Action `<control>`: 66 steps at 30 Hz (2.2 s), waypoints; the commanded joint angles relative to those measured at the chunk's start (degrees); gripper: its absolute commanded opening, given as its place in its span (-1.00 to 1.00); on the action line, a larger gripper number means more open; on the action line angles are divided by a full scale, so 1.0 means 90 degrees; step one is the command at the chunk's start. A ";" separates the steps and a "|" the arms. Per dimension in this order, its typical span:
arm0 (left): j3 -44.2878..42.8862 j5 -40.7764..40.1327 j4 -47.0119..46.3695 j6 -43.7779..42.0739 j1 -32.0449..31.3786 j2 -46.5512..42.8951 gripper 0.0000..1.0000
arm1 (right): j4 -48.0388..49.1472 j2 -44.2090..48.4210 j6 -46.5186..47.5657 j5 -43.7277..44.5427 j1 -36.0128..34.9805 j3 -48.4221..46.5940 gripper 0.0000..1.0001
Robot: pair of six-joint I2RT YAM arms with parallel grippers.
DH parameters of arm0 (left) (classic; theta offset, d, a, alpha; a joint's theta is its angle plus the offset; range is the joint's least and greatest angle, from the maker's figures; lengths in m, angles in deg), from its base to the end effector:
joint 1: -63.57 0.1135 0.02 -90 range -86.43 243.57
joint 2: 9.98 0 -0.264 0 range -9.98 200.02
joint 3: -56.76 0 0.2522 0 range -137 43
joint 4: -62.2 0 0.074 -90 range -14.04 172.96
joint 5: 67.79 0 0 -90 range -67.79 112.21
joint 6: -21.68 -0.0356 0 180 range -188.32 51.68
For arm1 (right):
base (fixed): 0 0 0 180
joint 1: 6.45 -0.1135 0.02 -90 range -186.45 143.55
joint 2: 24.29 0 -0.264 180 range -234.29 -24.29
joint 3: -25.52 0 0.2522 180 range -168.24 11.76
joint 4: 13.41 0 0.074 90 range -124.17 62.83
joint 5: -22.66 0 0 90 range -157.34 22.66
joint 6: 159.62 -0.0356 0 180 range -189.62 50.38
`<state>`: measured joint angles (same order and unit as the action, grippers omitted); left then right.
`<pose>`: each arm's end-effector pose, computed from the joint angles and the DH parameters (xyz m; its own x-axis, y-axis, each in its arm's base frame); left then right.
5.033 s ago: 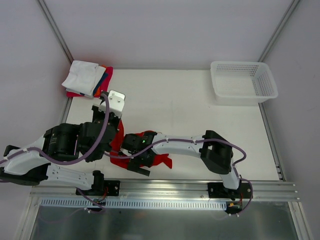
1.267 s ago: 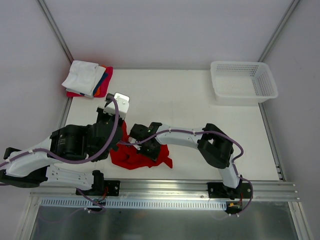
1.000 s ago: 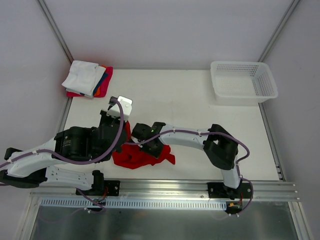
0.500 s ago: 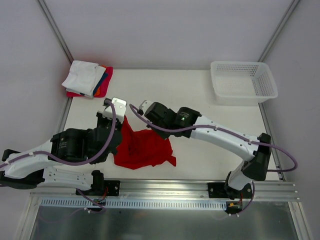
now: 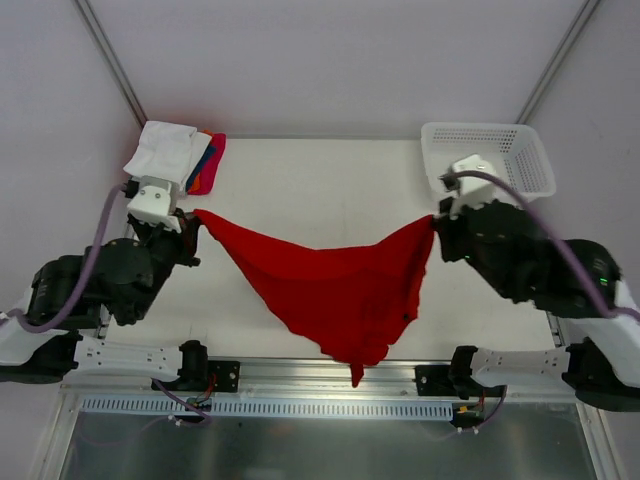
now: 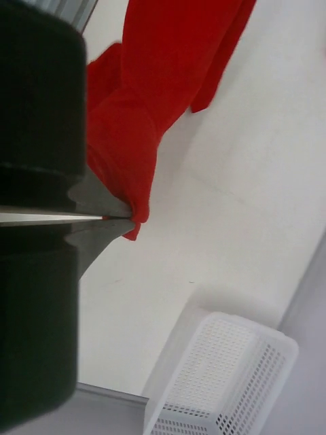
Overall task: Fold and stack the t-shirts
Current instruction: Flatten out the tshirt
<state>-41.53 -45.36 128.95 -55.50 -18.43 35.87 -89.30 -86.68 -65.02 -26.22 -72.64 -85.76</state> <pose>0.0430 -0.0694 0.4812 -0.0897 0.0301 -0.9955 0.2392 0.9709 0.0078 0.0833 0.1308 0.4917 -0.1464 -0.4814 -0.8642 -0.4659 0.8042 -0.3691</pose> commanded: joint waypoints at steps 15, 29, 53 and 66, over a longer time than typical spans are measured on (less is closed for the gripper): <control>-0.0392 0.3492 -0.1717 -0.1140 0.0087 -0.1715 -1.00 | -0.1594 0.1348 -0.0182 0.0501 -0.0799 -0.1449 -0.99; -0.0492 0.7263 -0.3309 -0.2030 0.0136 -0.2076 -1.00 | 0.0836 0.0710 0.0711 -0.3806 -0.0809 -0.3525 -0.99; 0.3542 0.5184 -0.4198 -0.1251 0.0156 -0.5045 -1.00 | 0.2275 0.0683 0.0748 -0.6308 0.0392 -0.4555 -0.99; 0.2460 0.6648 -0.4034 -0.0859 0.0818 -0.4899 -1.00 | 0.2294 0.1209 0.0670 -0.5517 0.0382 -0.3053 -0.99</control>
<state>-16.15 9.79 94.81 -65.16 -13.14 -9.03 -71.24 -77.34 -58.96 -78.24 -69.36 -114.39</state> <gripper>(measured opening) 0.010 0.010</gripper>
